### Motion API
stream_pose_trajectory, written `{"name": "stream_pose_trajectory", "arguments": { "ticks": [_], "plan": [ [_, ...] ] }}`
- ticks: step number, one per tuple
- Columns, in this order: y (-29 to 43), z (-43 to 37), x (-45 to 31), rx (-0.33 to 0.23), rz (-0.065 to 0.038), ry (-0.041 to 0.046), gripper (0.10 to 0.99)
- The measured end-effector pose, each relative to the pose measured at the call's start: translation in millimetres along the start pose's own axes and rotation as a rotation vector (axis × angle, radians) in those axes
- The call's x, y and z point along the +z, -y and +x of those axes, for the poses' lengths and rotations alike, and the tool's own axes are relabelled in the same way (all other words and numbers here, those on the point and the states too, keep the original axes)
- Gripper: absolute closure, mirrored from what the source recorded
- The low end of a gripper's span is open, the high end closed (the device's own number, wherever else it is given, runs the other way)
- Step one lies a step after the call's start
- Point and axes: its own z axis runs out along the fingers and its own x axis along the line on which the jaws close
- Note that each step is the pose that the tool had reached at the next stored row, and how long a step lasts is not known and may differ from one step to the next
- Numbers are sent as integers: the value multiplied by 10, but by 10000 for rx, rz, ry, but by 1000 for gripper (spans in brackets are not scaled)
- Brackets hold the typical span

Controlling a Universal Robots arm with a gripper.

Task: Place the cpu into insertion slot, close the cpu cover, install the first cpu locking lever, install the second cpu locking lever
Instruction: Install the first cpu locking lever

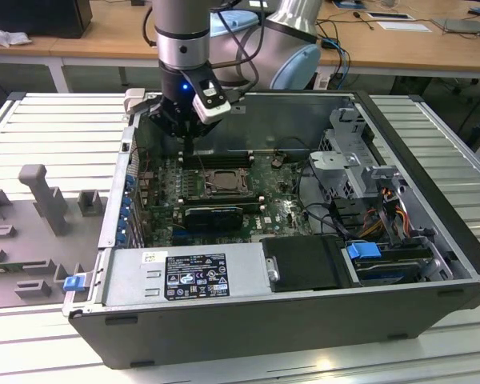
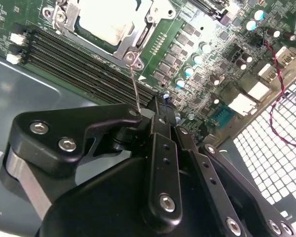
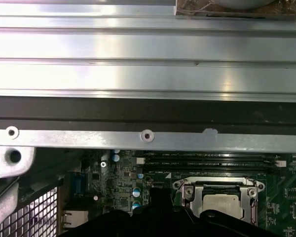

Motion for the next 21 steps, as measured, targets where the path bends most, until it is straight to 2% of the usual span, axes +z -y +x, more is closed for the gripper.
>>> {"name": "stream_pose_trajectory", "arguments": {
  "ticks": [16, 18, 21],
  "plan": [
    [1, -113, 1, 1, -2, 2, 980],
    [2, -162, 1, 1, -1, 1, 980],
    [4, -299, 7, 2, -1, 1, 980]
  ]
}}
